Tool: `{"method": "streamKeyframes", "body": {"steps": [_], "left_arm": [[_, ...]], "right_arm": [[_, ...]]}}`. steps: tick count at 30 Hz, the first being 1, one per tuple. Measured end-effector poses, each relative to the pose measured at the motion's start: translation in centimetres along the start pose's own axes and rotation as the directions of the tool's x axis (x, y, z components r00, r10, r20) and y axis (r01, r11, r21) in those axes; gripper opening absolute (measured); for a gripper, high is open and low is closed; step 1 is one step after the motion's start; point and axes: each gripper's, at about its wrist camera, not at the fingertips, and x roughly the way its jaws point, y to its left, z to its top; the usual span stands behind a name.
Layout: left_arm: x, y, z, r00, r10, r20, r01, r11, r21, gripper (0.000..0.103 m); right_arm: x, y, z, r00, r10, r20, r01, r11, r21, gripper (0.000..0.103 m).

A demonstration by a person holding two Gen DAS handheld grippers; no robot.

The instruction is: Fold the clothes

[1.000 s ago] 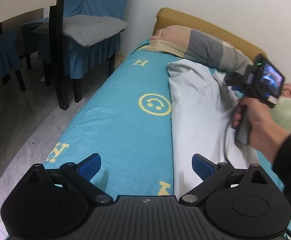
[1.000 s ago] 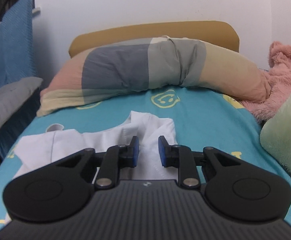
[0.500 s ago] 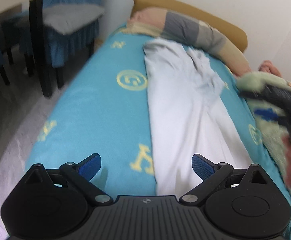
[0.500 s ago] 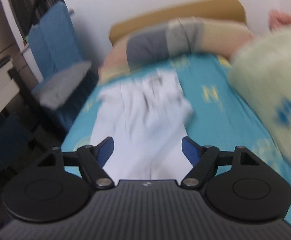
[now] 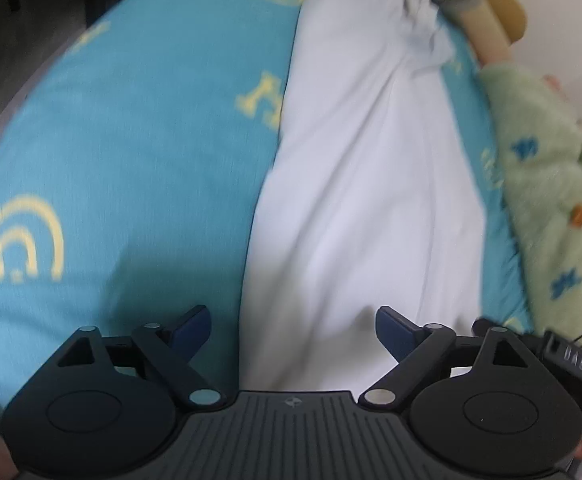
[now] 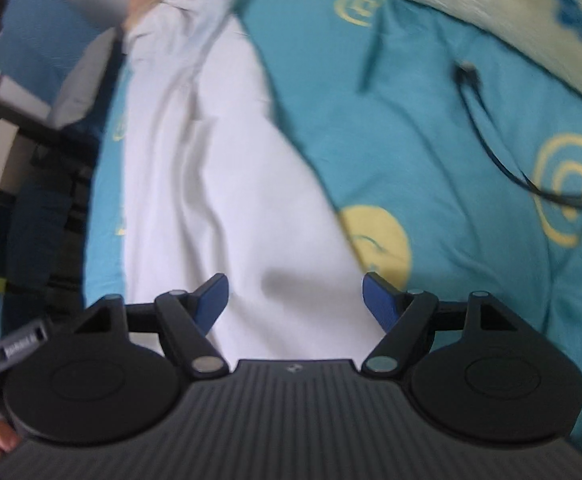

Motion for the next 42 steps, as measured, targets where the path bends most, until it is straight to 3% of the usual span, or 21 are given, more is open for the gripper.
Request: {"method": "streamKeyframes", "body": {"steps": [3,8,12,15,19,20,22,23,24,29,31,34,38,42], "left_arm": [[-0.2,-0.3,-1.6,1.000,0.016,0.006,-0.016,1.000,0.004,0.091],[-0.5,0.4,-3.2,0.999,0.009,-0.042,-0.011,0.998,-0.064,0.089],[-0.5,-0.2,-4.8,0.995,0.027,-0.097,-0.031,0.999,-0.034,0.080],[-0.7,-0.7,-6.1,0.990,0.041,-0.137,-0.042,0.999,-0.005,0.061],[-1.3,-0.5,-6.7,0.991,0.025,-0.134,-0.027,1.000,-0.010,0.031],[-1.4,-0.5,-6.8,0.991,0.021,-0.132,-0.023,1.000,-0.012,0.026],[-1.7,-0.4,-7.1,0.992,0.011,-0.129,-0.014,1.000,-0.017,0.017],[-2.0,-0.2,-7.0,0.992,-0.007,-0.125,0.003,0.999,-0.033,0.014],[-2.5,0.1,-6.9,0.993,-0.031,-0.115,0.025,0.998,-0.050,0.014],[-6.4,1.0,-5.7,0.987,-0.160,-0.028,0.156,0.981,-0.116,0.008],[-9.0,1.6,-4.3,0.968,-0.250,0.034,0.252,0.960,-0.122,0.007],[-13.2,-0.1,-1.5,0.943,-0.306,0.131,0.318,0.944,-0.083,0.007],[-18.7,-2.3,1.7,0.902,-0.362,0.235,0.382,0.923,-0.044,0.006],[-22.5,-2.6,1.1,0.856,-0.415,0.309,0.439,0.899,-0.008,0.006]], "right_arm": [[-0.3,-0.6,-0.1,0.997,-0.070,0.023,0.069,0.997,0.027,0.076],[0.0,0.1,-1.7,0.995,-0.084,-0.057,0.083,0.996,-0.020,0.077],[0.2,1.2,-3.1,0.985,-0.105,-0.134,0.093,0.991,-0.092,0.078],[0.4,1.9,-4.1,0.973,-0.120,-0.197,0.094,0.986,-0.139,0.079],[0.4,3.1,-5.6,0.951,-0.098,-0.293,0.035,0.977,-0.213,0.078],[0.3,3.5,-6.1,0.943,-0.088,-0.320,0.012,0.973,-0.232,0.071],[-0.1,4.0,-6.6,0.947,-0.115,-0.301,0.031,0.962,-0.271,0.046],[-0.4,4.1,-6.6,0.950,-0.126,-0.287,0.044,0.960,-0.277,0.022],[-0.6,4.1,-6.6,0.953,-0.136,-0.272,0.057,0.958,-0.280,0.014],[-3.6,5.4,-5.4,0.986,-0.068,-0.153,0.023,0.959,-0.282,0.009],[-5.7,5.8,-4.2,0.995,0.003,-0.100,-0.029,0.967,-0.252,0.009],[-9.5,6.9,-1.9,0.993,0.120,-0.010,-0.119,0.970,-0.212,0.009],[-14.9,8.4,0.8,0.962,0.246,0.116,-0.223,0.957,-0.184,0.009],[-19.4,9.0,1.4,0.919,0.336,0.206,-0.296,0.933,-0.203,0.008]]}}
